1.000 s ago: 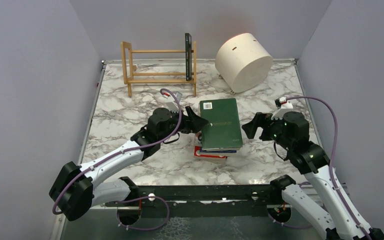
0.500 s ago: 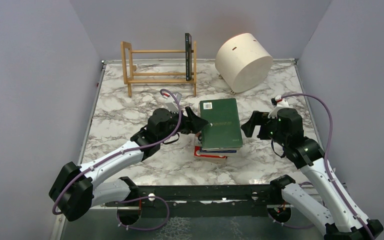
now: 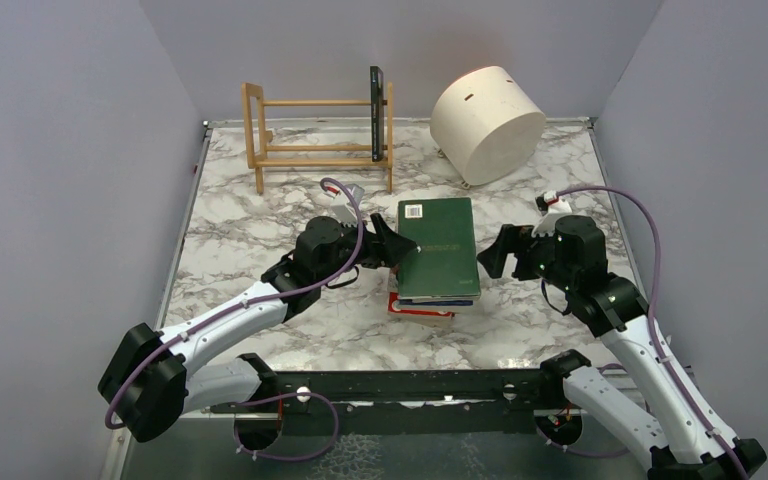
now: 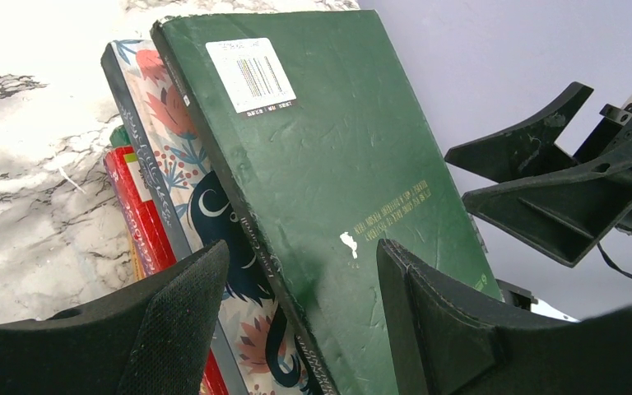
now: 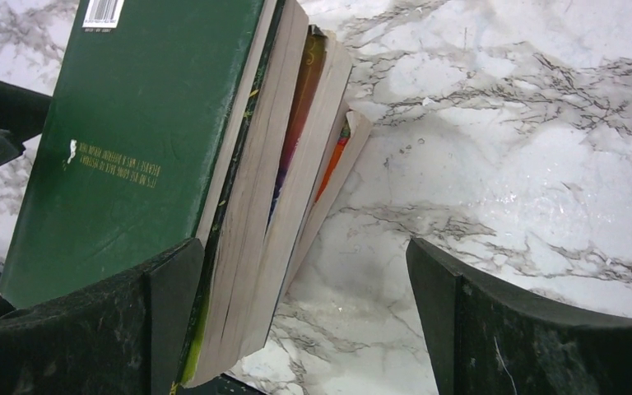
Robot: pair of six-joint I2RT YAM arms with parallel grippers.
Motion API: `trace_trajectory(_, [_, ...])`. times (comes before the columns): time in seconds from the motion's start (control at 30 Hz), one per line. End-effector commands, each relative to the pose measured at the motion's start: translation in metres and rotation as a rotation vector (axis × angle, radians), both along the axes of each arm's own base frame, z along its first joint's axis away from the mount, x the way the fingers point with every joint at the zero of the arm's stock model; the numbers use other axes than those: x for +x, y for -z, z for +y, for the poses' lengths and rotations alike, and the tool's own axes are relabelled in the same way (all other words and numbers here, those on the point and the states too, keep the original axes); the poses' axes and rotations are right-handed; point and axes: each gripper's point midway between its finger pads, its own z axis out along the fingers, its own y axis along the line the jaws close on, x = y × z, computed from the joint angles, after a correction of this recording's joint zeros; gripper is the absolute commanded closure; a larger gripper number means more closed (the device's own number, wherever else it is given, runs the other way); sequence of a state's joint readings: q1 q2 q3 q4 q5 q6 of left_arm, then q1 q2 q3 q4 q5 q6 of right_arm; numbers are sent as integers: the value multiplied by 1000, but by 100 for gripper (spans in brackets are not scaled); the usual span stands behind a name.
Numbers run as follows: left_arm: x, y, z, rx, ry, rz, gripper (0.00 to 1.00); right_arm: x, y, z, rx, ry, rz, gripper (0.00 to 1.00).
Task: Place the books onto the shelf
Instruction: Pick up the book from the center of the board.
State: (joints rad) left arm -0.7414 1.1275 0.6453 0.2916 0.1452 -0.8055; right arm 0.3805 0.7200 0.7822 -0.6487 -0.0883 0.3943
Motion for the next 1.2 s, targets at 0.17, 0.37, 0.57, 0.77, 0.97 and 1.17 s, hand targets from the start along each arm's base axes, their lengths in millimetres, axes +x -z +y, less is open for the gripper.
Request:
trace_trajectory(0.17, [-1, -11, -2, -27, 17, -29, 40, -2, -6, 17, 28, -107, -30, 7])
trace_trajectory(0.37, [-5, -10, -5, -32, 46, -21, 40, -1, -6, 19, 24, -122, -29, 7])
trace_trajectory(0.57, [-11, -7, -9, -41, 84, -7, 40, 2, -7, 21, 14, -136, -36, 7])
trace_trajectory(0.77, [-16, -15, -15, -92, 126, -5, 40, 4, -8, 24, 9, -157, -42, 7])
trace_trajectory(0.97, [-17, -28, -11, -153, 128, -10, 40, 8, -11, 28, 9, -176, -48, 9])
trace_trajectory(1.17, [-11, -36, -6, -187, 127, -14, 40, 14, -17, 34, 18, -195, -57, 9])
